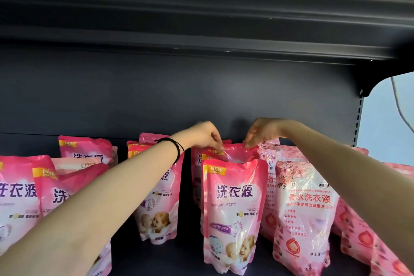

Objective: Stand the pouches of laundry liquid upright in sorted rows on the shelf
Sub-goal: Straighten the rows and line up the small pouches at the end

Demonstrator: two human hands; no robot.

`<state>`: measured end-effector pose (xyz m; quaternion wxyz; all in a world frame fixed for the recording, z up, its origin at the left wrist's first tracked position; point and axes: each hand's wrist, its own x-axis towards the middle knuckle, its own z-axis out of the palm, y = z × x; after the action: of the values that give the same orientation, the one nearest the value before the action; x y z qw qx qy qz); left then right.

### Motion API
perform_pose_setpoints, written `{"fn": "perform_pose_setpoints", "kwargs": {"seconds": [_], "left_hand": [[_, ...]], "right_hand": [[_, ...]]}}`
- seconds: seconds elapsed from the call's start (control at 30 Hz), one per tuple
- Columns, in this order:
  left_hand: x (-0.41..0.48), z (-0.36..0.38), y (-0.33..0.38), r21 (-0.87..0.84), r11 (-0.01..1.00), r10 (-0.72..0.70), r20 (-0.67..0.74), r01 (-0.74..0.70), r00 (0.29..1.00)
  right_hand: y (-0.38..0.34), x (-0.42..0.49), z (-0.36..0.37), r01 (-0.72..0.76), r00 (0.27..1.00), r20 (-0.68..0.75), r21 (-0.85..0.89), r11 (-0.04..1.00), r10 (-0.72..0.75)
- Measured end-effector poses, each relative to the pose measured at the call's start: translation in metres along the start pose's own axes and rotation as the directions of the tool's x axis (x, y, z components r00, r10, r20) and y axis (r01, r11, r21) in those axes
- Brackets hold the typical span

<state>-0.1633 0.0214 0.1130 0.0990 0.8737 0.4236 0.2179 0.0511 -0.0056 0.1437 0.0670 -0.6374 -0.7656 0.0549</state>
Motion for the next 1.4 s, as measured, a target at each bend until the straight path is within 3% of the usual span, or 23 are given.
{"fn": "perform_pose_setpoints", "kwargs": {"seconds": [0.27, 0.6, 0.8, 1.0, 1.1, 1.2, 1.3, 1.4], "left_hand": [[0.002, -0.011, -0.009, 0.231, 0.972, -0.028, -0.048, 0.038, 0.998], [-0.006, -0.03, -0.015, 0.256, 0.965, -0.032, -0.115, 0.061, 0.993], [-0.013, -0.032, -0.021, 0.332, 0.936, -0.104, -0.062, 0.118, 0.993], [-0.019, -0.03, -0.038, 0.201, 0.976, -0.066, -0.088, 0.082, 0.994], [-0.024, -0.033, -0.031, -0.007, 0.999, 0.031, -0.109, -0.032, 0.994], [-0.035, -0.037, -0.01, -0.181, 0.973, 0.15, 0.016, -0.145, 0.988], [-0.042, -0.033, 0.006, -0.13, 0.975, 0.196, 0.144, -0.177, 0.97], [-0.044, -0.024, 0.011, -0.061, 0.976, 0.215, 0.169, -0.208, 0.962]], "right_hand": [[-0.02, -0.002, 0.003, 0.059, 0.993, -0.102, -0.068, 0.996, -0.066], [-0.027, 0.003, 0.004, 0.091, 0.98, -0.176, 0.012, 0.996, -0.088], [-0.041, 0.009, 0.018, 0.107, 0.984, -0.148, 0.041, 0.993, -0.1], [-0.045, 0.011, 0.017, 0.122, 0.982, -0.145, 0.0, 0.993, -0.12], [-0.045, 0.004, 0.011, 0.14, 0.981, -0.142, 0.016, 0.99, -0.136], [-0.045, -0.007, 0.004, 0.157, 0.982, -0.124, 0.102, 0.982, -0.144], [-0.047, -0.017, 0.002, 0.181, 0.981, -0.094, 0.143, 0.973, -0.169], [-0.048, -0.026, 0.001, 0.186, 0.979, -0.121, 0.177, 0.966, -0.167]]}}
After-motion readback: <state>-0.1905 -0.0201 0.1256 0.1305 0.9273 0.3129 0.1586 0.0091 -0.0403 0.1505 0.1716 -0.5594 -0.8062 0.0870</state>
